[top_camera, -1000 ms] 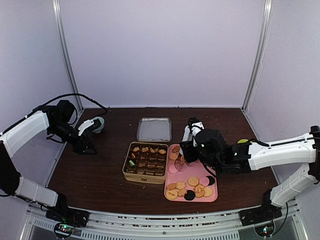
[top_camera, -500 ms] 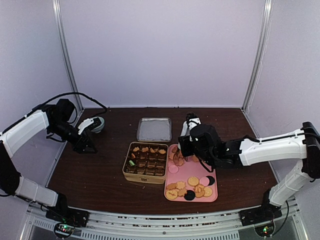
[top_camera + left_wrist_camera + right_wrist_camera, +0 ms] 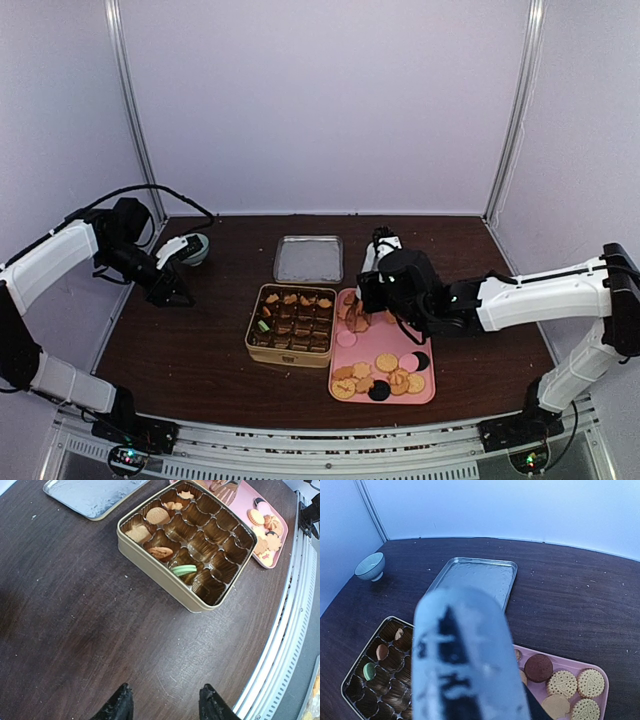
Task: Pack the cookies
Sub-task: Pick up the fake cookies from the plate, then place the fake cookies in the empty pocket of the box.
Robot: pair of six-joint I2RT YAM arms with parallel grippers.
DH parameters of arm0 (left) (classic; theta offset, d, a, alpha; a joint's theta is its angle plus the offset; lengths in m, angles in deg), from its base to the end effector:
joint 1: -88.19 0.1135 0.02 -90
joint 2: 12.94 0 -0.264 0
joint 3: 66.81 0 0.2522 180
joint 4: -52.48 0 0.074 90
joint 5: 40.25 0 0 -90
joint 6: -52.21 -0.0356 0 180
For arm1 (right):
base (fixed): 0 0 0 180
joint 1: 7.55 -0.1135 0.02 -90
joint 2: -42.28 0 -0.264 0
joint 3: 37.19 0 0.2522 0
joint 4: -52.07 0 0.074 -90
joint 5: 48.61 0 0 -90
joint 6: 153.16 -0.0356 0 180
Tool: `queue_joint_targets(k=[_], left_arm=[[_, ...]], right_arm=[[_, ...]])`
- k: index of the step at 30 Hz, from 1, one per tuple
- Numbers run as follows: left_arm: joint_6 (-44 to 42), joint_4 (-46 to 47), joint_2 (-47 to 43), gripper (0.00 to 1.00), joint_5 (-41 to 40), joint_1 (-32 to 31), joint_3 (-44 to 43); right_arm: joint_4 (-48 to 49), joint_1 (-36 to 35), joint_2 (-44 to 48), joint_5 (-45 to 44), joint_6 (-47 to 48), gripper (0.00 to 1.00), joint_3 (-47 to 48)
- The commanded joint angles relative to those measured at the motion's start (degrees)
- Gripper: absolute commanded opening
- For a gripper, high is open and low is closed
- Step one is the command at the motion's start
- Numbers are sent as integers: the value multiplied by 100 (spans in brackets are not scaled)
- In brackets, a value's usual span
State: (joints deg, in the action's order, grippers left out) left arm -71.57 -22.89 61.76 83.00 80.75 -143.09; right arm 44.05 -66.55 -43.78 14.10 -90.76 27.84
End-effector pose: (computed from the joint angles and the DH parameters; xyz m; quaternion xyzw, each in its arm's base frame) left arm 0.2269 -0.0493 0.2755 0.3717 0.8737 -0.2450 0.1961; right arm 0.1838 0.2741 0.2351 -0.1115 0.8387 0.1900 0.4981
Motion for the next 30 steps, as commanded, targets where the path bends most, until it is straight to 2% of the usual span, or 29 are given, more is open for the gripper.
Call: queue_joint_targets(k=[1,9,13,23,30], left_arm=[[-15,-62,71,48,113,52,-122],[0,-56,116,48,46,53,-136],[-4,0,110,48,76,138,-83],[10,-36,105,50,113,379,-87],[3,-59,54,50,112,396,-104]], right_arm=[[9,28,367,-152,29,22,78],[-197,-22,839,-157,426,22,524],[-189,-154,665,38,622,23,1046],[-174,-481,-1258,920,878,24,3147],[-221,-494,-2136,1232,775,25,3734]])
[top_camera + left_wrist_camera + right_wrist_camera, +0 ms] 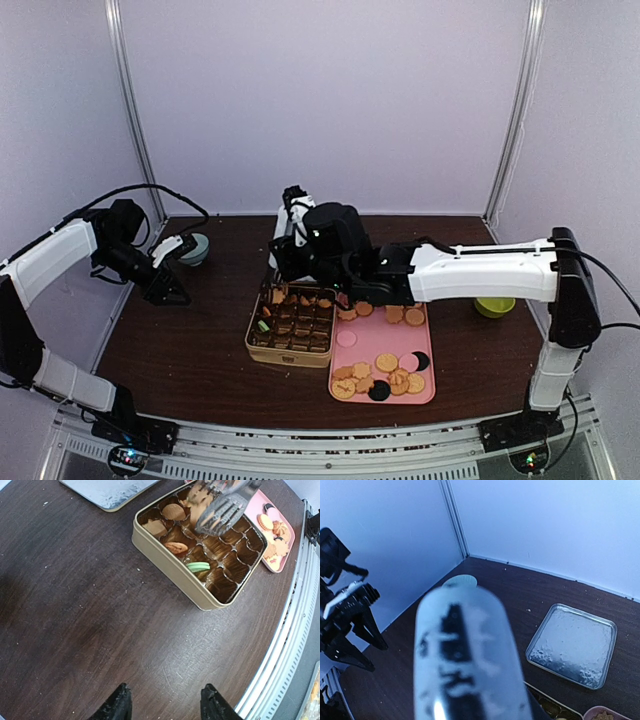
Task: Pack the cookies
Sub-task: Place the fake cookies in the empty pocket of the box.
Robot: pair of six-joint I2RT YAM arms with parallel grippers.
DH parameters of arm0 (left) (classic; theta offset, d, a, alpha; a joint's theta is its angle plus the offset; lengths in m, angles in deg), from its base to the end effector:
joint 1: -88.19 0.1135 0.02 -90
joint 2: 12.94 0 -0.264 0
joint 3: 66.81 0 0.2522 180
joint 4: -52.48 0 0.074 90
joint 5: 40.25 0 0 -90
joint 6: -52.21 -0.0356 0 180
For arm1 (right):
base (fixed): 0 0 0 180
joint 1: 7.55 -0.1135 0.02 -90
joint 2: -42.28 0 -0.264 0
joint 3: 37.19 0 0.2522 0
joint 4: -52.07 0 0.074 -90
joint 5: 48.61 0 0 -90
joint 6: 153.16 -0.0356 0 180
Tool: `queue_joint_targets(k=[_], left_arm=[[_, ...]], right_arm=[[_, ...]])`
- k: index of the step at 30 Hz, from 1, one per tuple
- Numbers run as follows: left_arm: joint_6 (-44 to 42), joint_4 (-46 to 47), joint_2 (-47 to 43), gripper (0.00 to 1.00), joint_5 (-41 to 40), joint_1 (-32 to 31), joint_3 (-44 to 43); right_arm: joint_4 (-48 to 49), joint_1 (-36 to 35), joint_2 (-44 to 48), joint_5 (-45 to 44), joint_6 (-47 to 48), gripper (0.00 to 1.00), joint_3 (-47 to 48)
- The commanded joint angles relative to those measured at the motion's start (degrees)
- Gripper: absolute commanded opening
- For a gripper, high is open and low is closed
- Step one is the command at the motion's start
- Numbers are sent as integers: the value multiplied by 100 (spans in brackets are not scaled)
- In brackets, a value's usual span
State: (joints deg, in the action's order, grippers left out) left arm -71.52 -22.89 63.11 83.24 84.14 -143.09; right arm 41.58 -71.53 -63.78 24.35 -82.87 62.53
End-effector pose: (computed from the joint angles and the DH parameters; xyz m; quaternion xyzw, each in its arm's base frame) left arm 0.2332 -0.0362 0.2705 0.3427 0.8864 -0.2444 0.1929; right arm 0.2055 0.3972 0.3081 -0.2174 0.7689 0.3046 0.5185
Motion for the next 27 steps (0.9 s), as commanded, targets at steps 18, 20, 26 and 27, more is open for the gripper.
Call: queue_joint_targets(k=[18,20,26,27], left_arm=[[6,-71,-125,52,199,54,-59],[15,-71,-126,52,218,58,-63],[8,-112,-126,52,250,54,-78],[7,-113,-133,52,252,54,-74]], right_arm=[[72,35,-23,-61,135,41,-74],[82,33,23,-80,180,43,-99],[94,35,88,-104,241,43,-129],[99,33,110,-123,233,42,-142]])
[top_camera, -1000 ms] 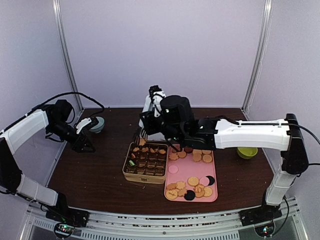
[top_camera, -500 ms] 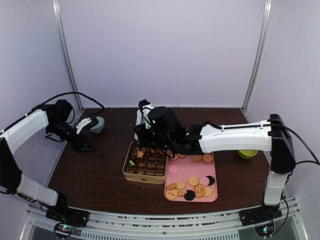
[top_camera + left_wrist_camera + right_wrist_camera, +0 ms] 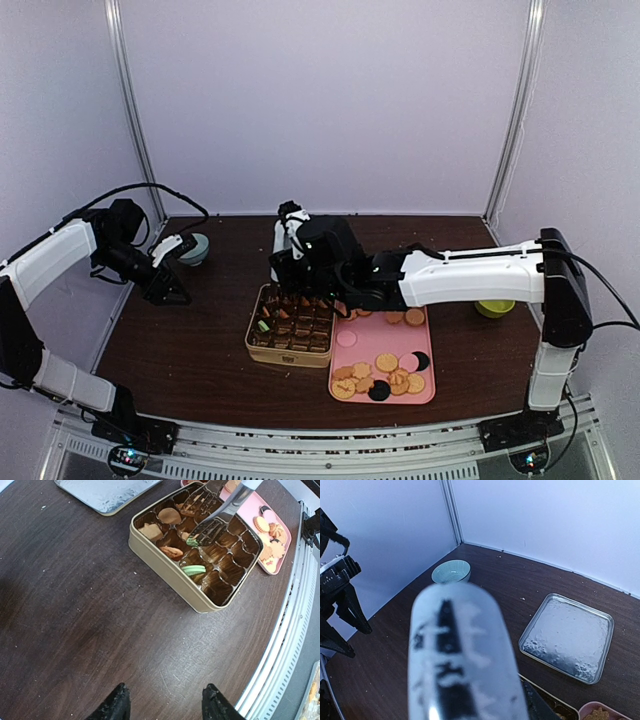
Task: Pack the cookies
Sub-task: Place the fake cookies in the empty pocket of the box, then pick up the fake cookies from the plate.
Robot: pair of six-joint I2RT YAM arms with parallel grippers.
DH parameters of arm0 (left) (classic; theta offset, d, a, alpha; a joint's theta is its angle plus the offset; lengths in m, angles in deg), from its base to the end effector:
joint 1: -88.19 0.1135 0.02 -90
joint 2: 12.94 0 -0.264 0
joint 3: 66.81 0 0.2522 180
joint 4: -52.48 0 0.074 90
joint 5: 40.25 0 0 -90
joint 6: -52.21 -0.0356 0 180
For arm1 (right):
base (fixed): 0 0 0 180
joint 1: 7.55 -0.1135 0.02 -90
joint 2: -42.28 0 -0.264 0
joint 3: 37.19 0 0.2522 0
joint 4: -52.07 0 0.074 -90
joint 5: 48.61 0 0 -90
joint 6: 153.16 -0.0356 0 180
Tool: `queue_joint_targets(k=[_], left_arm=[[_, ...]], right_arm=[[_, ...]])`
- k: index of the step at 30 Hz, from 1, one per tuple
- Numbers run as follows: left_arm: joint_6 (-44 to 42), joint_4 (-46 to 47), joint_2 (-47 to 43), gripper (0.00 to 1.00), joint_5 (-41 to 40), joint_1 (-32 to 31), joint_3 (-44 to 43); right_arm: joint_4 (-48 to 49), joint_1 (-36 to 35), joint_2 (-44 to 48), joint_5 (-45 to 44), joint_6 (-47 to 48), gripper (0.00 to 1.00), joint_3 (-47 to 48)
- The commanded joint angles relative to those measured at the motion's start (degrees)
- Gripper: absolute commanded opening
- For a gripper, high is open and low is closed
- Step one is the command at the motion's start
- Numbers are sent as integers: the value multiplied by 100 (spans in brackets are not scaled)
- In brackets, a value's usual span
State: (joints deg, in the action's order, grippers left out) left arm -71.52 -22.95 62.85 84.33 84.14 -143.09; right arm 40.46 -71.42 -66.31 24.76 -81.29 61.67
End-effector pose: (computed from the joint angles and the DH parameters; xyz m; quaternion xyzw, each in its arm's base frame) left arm 0.2322 -0.0367 0.2718 0.3433 0.8830 -0.2528 0.1964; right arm 0.2088 0.4026 0.2818 -0.2424 0.7846 0.2760 0.4995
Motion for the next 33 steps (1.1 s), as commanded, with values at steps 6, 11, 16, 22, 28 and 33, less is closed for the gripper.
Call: queue_joint_targets(k=[6,11,16,22,28,33], left_arm=[[-2,-110,-101,52,128,57,-59],[-10,-111,-91,52,143,61,-83],[-6,-116,-68,52,175,54,-132],[7,-152,-51,52,222,55,-175],[57,-204,-20,52,241,54,-294],[58,-235,-25,52,200,54,-321]], right_arm=[[274,18,697,-342,108,38,-258],[254,77,1352,-583,203,38,-784],[301,197,2222,-838,-19,38,-1818],[277,254,3132,-1022,-379,39,-3012],[427,256,3248,-903,-617,40,-3560],[744,261,2957,-615,-647,42,-3611]])
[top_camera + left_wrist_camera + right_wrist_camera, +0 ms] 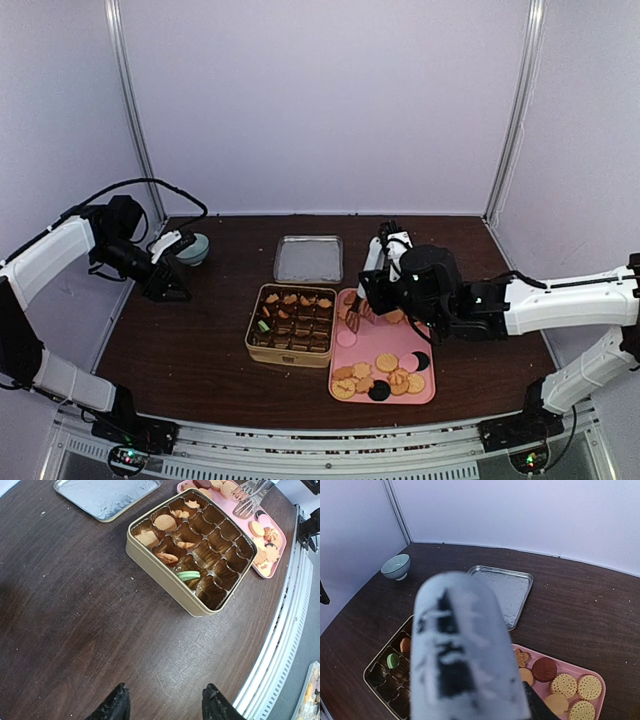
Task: Pack the cookies
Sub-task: Pick up the fake cookies from the plate.
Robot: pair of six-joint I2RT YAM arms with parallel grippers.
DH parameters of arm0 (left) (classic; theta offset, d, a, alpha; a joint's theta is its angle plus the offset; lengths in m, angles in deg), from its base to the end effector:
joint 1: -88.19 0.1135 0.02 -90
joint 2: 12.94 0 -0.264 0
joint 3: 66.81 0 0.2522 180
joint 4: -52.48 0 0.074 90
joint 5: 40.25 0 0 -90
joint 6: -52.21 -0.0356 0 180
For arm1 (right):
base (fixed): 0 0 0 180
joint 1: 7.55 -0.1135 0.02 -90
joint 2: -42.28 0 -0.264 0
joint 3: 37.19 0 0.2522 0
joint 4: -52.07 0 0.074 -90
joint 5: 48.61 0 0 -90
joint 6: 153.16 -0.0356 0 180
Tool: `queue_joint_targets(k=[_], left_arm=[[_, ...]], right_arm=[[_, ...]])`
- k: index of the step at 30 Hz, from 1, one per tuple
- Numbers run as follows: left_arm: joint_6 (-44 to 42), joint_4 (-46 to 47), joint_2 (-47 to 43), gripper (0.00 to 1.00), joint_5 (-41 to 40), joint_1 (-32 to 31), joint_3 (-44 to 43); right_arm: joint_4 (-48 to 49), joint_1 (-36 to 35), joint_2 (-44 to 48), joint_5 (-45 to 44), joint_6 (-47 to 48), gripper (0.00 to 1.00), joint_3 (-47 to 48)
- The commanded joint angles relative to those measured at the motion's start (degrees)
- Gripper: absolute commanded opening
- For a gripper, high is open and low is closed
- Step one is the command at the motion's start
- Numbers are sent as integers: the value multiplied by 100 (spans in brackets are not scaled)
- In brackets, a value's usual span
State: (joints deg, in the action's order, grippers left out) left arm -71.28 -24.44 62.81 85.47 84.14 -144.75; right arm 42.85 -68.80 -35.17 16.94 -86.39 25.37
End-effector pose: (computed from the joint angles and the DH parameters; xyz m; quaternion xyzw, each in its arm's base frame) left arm 0.2321 -0.0373 0.2797 0.3421 0.8801 -0.2619 0.1995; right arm 0.1589 0.2590 0.2629 -0.1583 0.8129 0.2257 0.5129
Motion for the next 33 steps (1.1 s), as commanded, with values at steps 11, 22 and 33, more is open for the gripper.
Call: queue_joint_targets(k=[11,22,33], left_arm=[[-7,-192,8,52,57,59,-279],[-43,-193,18,53,94,56,-235],[-43,-192,-31,53,61,55,-202]], right_arm=[[592,-9,-652,449,-221,43,94],[549,-7,-682,661,-414,44,-65],[890,-67,-457,522,-332,39,-494]])
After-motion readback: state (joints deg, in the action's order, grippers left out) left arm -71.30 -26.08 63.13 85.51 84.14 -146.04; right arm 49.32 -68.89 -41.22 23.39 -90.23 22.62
